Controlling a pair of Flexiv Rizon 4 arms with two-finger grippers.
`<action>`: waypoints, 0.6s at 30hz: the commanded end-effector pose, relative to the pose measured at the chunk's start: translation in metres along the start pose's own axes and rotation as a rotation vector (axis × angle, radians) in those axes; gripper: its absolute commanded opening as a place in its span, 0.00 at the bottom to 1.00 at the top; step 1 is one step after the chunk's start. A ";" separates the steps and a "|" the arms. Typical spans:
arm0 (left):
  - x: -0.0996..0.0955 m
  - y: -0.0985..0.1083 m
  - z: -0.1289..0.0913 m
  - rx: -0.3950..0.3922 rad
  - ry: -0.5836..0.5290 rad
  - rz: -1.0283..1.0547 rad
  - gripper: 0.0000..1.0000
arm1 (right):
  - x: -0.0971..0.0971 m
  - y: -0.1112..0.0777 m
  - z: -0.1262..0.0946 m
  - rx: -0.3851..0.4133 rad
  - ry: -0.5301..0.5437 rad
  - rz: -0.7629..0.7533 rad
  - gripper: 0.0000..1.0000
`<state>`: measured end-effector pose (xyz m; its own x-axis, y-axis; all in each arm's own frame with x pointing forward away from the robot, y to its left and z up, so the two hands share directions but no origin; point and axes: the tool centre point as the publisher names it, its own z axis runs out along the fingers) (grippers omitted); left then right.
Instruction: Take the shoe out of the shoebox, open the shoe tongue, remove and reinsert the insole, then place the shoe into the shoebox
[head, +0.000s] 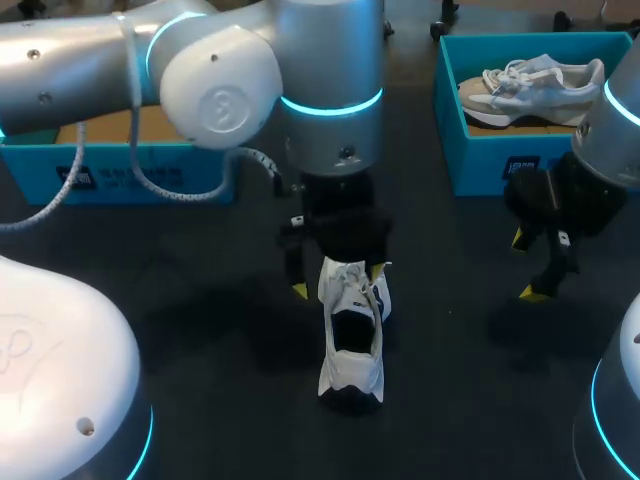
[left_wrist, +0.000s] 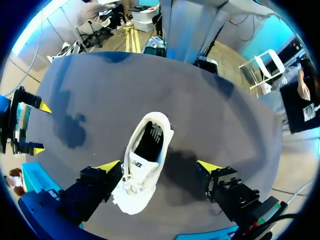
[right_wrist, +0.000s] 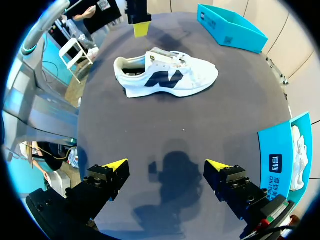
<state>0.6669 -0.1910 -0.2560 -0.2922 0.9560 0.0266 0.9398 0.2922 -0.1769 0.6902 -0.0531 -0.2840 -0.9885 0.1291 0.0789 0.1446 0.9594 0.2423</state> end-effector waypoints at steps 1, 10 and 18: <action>-0.012 -0.005 0.008 0.029 0.030 -0.109 1.00 | 0.000 0.000 0.001 0.001 0.000 -0.001 1.00; 0.002 -0.042 -0.001 -0.001 -0.098 -0.813 1.00 | 0.000 0.000 0.001 0.001 0.000 -0.001 1.00; 0.002 -0.042 -0.001 -0.001 -0.098 -0.813 1.00 | 0.000 0.000 0.001 0.001 0.000 -0.001 1.00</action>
<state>0.6320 -0.2079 -0.2470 -0.7448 0.6561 0.1216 0.6352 0.7530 -0.1720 0.6902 -0.0531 -0.2840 -0.9885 0.1290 0.0789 0.1446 0.9594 0.2423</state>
